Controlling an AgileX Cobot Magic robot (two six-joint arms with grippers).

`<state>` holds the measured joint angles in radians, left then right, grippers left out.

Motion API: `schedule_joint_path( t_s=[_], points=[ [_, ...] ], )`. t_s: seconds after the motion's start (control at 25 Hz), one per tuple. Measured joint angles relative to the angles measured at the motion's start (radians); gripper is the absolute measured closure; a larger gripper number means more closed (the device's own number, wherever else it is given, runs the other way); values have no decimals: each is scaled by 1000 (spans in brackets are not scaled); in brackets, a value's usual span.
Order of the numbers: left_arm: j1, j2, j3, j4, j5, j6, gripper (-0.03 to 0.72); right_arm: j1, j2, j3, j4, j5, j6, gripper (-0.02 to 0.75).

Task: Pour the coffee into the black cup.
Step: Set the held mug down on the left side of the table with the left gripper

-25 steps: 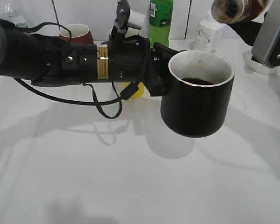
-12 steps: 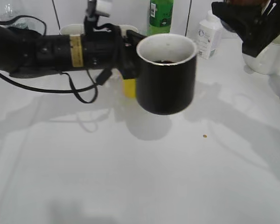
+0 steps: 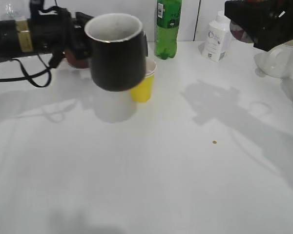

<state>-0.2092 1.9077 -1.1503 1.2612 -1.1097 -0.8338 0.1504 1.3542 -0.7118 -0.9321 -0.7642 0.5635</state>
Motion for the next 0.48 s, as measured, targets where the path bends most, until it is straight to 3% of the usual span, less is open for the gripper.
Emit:
schedule_joint_path(
  t_s=[0.48],
  points=[
    [249,0,16,31,-23,0,649,0,0,0,46,1,1,205]
  ],
)
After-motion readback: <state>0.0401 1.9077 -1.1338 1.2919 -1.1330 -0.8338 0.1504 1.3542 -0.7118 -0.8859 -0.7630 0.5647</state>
